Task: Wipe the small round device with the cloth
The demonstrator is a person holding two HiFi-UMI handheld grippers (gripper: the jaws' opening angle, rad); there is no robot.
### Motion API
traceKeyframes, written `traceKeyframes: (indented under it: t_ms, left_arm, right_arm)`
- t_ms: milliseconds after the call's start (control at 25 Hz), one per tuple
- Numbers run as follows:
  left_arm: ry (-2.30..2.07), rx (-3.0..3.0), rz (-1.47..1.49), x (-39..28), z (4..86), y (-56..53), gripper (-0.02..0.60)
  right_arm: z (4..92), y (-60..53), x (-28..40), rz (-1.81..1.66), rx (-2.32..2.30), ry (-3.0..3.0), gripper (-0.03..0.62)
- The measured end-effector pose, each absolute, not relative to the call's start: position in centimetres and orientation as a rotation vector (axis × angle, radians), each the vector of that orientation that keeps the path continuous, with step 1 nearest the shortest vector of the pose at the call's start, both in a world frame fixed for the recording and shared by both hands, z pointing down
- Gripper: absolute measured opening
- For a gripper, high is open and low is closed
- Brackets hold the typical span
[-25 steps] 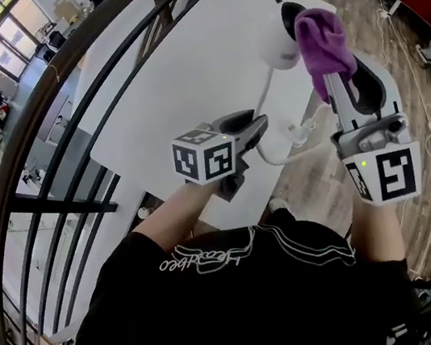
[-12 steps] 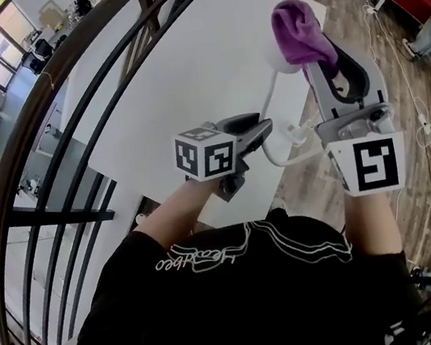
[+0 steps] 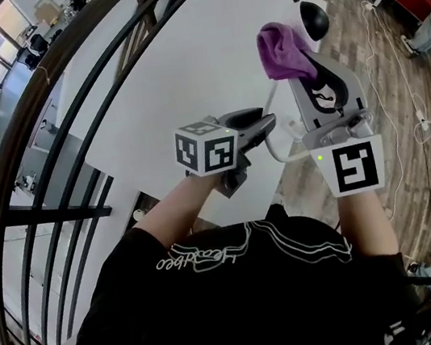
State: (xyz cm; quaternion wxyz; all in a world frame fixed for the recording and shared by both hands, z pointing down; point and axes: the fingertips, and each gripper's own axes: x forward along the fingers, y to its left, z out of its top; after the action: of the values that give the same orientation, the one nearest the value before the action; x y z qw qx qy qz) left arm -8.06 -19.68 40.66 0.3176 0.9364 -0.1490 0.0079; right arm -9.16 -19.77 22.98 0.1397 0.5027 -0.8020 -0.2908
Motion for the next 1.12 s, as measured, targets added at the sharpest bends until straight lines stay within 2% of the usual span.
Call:
traceKeyframes:
  t_ms: [680,1000,1120]
  left_arm:
    - [-0.429,2.504,-0.006,-7.9,39.5,-19.9,0.11]
    - [-0.621,2.615,-0.088,-12.4,34.6,-18.0,0.124]
    - [-0.632,2.683,-0.103,-12.8,32.0,-15.0,0.092]
  right_arm:
    - [28.0,-19.7,-9.0,-0.566,1.308,-2.416,0.066]
    - [26.9,-15.4,-7.2,-0.303,1.224,-2.709,0.066]
    - [26.4,-13.4,-5.4,-0.193,1.2,-2.8,0.066]
